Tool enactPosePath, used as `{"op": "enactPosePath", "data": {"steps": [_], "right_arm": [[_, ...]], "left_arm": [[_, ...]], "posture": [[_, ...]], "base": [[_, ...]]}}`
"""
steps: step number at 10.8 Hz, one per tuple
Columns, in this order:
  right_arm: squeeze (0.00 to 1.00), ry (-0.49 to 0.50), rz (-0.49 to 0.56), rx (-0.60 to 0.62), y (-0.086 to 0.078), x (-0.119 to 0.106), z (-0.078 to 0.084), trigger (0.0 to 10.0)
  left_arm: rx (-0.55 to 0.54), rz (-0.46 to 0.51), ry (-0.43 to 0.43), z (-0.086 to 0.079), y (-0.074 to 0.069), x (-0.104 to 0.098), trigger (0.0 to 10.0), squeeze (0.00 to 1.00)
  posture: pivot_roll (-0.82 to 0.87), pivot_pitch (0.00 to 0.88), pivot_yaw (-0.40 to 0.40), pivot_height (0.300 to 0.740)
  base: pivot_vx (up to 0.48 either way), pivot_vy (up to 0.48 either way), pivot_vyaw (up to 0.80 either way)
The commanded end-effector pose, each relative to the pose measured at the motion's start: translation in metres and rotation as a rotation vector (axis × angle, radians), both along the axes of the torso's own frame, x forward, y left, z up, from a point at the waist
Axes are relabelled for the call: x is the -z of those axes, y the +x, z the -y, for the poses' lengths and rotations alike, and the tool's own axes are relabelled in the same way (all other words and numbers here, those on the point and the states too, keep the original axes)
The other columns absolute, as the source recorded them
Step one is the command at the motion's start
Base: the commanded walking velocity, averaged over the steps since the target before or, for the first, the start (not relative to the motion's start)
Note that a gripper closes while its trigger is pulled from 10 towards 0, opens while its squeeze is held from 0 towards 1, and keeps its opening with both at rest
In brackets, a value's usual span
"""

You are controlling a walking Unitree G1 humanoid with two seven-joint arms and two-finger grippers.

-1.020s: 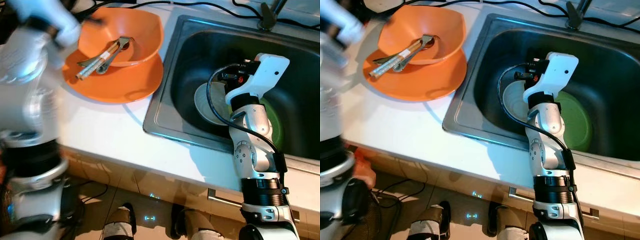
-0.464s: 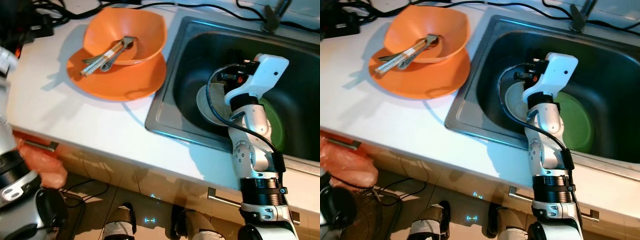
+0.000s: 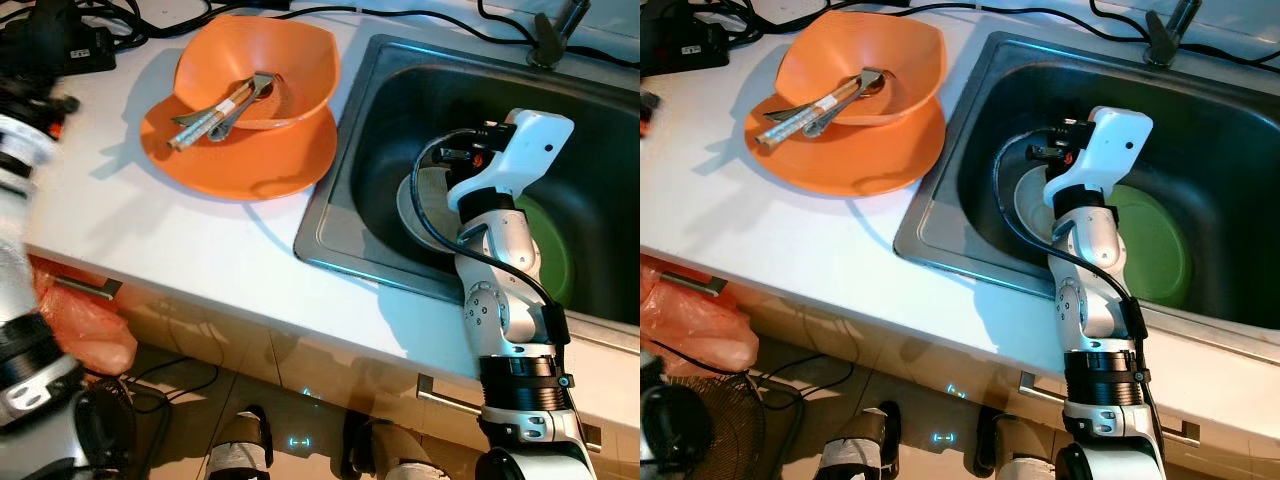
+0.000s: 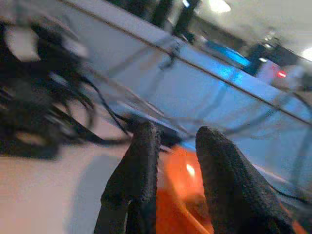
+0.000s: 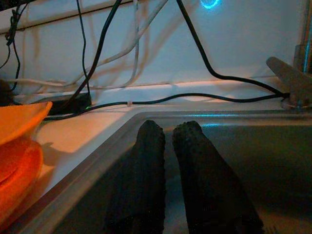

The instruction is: Kitchen organization

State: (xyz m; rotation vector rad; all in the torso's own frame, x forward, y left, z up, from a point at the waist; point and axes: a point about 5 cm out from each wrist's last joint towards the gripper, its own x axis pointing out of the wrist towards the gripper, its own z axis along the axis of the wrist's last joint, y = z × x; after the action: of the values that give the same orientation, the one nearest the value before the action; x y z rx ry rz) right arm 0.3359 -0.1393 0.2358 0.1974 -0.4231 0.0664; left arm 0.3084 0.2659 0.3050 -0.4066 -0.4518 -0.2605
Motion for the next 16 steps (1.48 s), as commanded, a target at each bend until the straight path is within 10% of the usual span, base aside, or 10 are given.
{"op": "enactPosePath", "data": {"steps": [1, 5, 6, 16], "right_arm": [[0.00, 0.004, -0.015, 0.018, -0.002, 0.007, 0.004, 10.0], [0.00, 0.005, -0.015, 0.018, -0.004, 0.008, 0.003, 10.0], [0.00, 0.006, -0.016, 0.015, -0.004, 0.009, 0.003, 10.0], [0.00, 0.006, -0.016, 0.015, -0.004, 0.008, 0.002, 10.0]], "left_arm": [[0.098, -0.038, -0.006, 0.011, 0.002, 0.012, 10.0, 1.00], [0.160, -0.069, 0.035, 0.006, -0.010, 0.020, 10.0, 1.00], [0.175, -0.036, 0.046, 0.005, -0.017, 0.014, 10.0, 0.00], [0.320, -0.185, -0.043, 0.034, -0.015, 0.047, 10.0, 0.00]], "posture": [[0.16, 0.247, -0.001, 0.740], [0.16, 0.242, 0.006, 0.740], [0.16, 0.239, 0.004, 0.740], [0.15, 0.256, 0.004, 0.740]], "base": [[0.000, 0.000, 0.00], [0.000, 0.000, 0.00], [0.000, 0.000, 0.00], [0.000, 0.000, 0.00]]}}
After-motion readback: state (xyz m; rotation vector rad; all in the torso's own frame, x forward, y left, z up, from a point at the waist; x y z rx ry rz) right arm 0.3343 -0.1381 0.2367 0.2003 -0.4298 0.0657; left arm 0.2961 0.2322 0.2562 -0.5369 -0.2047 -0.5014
